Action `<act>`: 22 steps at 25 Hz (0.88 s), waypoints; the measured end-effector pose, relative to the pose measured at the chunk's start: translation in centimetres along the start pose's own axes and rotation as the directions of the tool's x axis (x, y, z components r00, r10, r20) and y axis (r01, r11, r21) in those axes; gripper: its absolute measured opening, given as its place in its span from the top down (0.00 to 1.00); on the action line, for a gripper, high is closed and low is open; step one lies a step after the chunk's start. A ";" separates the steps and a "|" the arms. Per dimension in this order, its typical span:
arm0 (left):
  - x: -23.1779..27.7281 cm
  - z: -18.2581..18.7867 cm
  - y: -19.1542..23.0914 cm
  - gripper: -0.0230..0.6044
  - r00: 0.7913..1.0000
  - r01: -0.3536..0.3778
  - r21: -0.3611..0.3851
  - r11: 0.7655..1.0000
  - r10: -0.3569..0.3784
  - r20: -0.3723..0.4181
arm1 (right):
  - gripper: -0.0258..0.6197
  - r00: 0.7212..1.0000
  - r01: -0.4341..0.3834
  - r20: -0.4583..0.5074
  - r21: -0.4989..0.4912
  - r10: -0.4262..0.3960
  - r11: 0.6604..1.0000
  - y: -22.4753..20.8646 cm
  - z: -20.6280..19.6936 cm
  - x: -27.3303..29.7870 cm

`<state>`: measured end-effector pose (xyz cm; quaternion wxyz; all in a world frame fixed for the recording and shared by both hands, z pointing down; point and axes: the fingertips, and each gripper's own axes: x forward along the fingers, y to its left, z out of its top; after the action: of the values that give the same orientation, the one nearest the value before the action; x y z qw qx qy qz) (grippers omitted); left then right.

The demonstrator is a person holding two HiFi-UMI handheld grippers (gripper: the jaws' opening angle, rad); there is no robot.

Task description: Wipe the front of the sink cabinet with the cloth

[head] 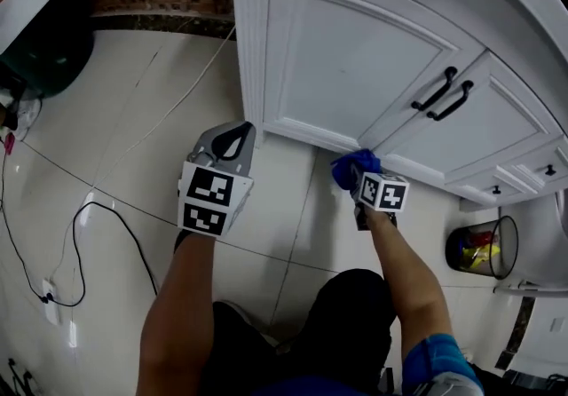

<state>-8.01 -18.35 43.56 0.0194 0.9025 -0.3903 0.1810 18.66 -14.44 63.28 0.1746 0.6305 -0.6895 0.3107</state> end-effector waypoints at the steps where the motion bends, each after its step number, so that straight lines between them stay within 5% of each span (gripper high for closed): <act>1: -0.5 -0.3 0.6 0.96 1.000 -0.005 0.003 1.000 0.005 -0.001 | 0.85 1.000 -0.013 -0.001 -0.006 0.013 1.000 1.4 0.2 0.8; 8: -1.8 -1.6 3.1 0.96 1.000 -0.022 -0.037 0.999 0.022 0.010 | 0.85 0.991 -0.135 0.018 -0.027 0.135 0.991 10.9 1.3 5.8; 16: -1.6 -1.9 1.2 0.96 0.998 0.059 0.041 0.997 -0.059 0.011 | 0.85 0.957 -0.272 0.117 0.055 0.265 0.961 18.6 4.5 8.9; 22: -2.1 -2.4 3.4 0.96 0.998 0.045 -0.056 0.997 -0.043 0.036 | 0.86 0.895 -0.419 0.267 0.226 0.358 0.879 22.8 7.2 8.7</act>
<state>-12.52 -18.83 44.72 0.0423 0.9130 -0.3756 0.1536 -3.76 -25.40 58.68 -0.0581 0.5265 -0.7668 0.3625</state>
